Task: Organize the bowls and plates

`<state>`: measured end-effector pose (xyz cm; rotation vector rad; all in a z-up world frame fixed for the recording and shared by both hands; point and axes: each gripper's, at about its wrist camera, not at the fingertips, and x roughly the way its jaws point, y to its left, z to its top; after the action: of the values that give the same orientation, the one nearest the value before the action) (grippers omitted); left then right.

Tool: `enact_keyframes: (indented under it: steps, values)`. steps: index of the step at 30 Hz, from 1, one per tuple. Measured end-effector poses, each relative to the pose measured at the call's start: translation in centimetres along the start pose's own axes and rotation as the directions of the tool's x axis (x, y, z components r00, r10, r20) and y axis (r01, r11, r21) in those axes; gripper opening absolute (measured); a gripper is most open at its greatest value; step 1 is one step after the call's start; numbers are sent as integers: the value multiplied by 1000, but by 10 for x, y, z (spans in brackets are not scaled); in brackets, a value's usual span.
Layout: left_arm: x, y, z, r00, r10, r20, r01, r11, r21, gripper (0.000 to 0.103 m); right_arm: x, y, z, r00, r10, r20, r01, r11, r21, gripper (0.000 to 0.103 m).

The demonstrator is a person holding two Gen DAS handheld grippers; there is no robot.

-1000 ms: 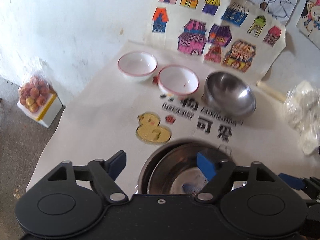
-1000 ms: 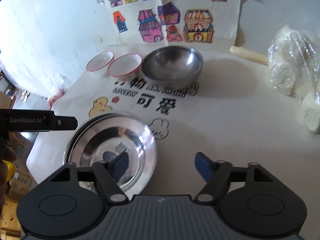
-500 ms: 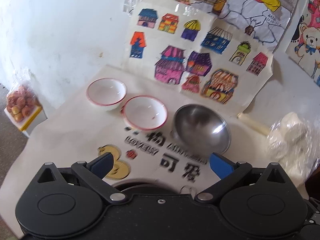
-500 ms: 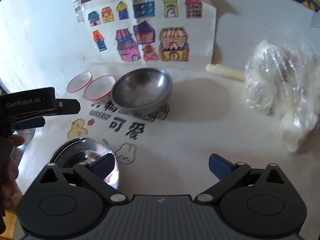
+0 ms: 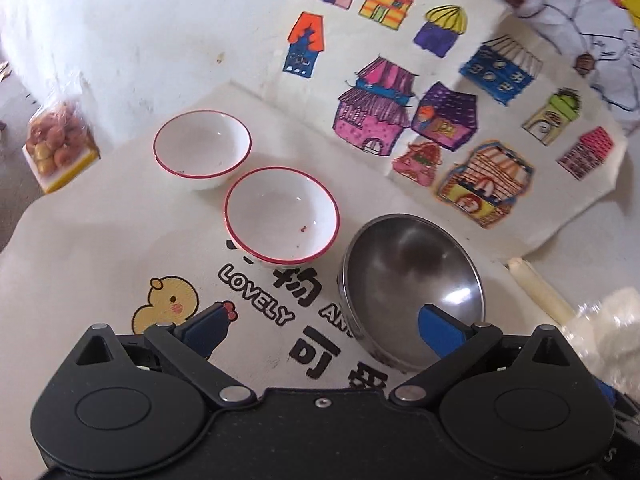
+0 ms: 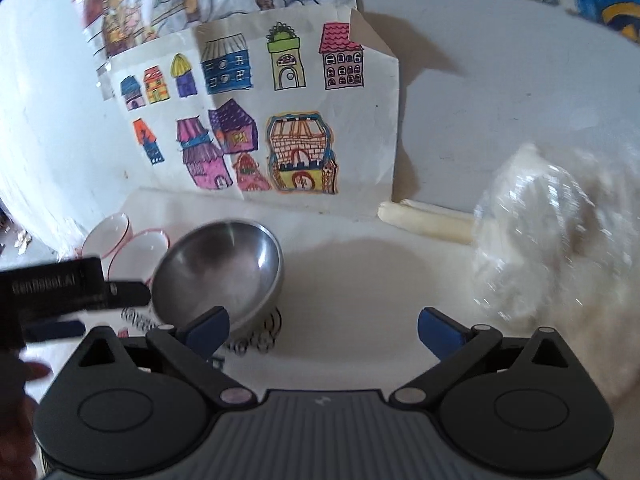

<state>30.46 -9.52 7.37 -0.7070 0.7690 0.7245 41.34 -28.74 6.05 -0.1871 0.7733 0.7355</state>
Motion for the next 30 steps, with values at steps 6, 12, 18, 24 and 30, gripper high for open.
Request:
enact_keyframes:
  steps: [6, 12, 18, 24, 30]
  values:
    - [15, -7, 6, 1000, 28, -8, -28, 1000, -4, 95, 32, 5, 19, 1000, 29, -9, -29, 999, -43, 91]
    - [24, -8, 9, 999, 48, -18, -48, 999, 1, 87, 54, 14, 25, 998, 49, -41, -53, 995, -89, 78]
    - [30, -12, 10, 997, 61, -42, -61, 998, 7, 67, 63, 15, 23, 996, 50, -67, -57, 994, -97, 58]
    - [36, -14, 11, 997, 29, -65, -29, 1000, 1, 31, 69, 19, 19, 995, 54, -87, -62, 993, -97, 40]
    - [38, -13, 9, 997, -32, -75, 34, 999, 13, 12, 73, 21, 17, 992, 69, -108, -79, 993, -92, 23]
